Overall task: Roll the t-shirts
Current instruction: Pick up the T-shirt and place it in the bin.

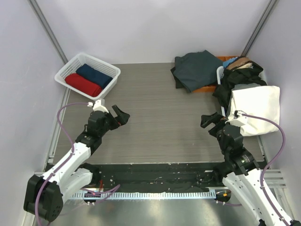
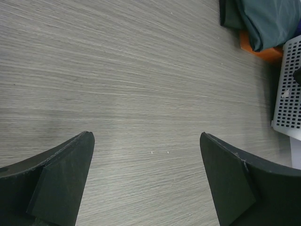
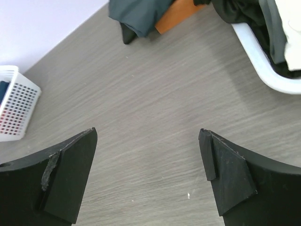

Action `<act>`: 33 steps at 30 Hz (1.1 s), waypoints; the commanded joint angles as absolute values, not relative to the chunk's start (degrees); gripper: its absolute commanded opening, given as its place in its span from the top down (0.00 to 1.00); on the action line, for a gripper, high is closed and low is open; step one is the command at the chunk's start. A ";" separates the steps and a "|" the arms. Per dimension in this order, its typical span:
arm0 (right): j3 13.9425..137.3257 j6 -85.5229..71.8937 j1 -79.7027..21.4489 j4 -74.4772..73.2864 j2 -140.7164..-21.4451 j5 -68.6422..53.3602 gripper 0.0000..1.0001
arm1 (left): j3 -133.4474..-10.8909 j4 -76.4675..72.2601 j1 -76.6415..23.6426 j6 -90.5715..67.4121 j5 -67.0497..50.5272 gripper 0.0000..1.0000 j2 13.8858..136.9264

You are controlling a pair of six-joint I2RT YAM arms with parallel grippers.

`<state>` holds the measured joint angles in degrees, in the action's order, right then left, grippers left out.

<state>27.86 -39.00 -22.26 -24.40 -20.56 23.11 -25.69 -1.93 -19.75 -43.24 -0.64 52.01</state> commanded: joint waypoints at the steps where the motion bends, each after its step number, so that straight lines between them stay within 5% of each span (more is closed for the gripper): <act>1: 31.02 -39.90 -22.24 -26.63 -21.01 25.57 0.00 | -27.33 -3.79 -19.69 -42.63 -0.79 0.00 51.24; 10: 32.78 -40.08 -22.32 -29.53 -18.02 31.28 0.00 | -27.16 -1.15 -19.78 -42.45 2.99 0.00 47.55; 18: 43.14 -40.08 -22.24 -34.36 -29.16 46.30 0.23 | -26.89 -2.99 -19.69 -42.63 0.18 0.00 48.16; 26: 54.31 -38.58 -21.80 -36.39 -42.53 58.35 0.25 | -27.42 -2.90 -19.78 -43.07 -1.84 0.00 49.92; 33: 58.71 -36.75 -11.36 -35.77 -50.44 51.87 0.17 | -27.42 -2.90 -19.77 -43.24 -2.28 0.00 49.83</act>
<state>54.83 -38.44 -17.80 -36.34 -47.79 53.34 -25.80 -1.26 -19.75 -43.11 -1.15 49.87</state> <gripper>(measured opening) 0.826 0.995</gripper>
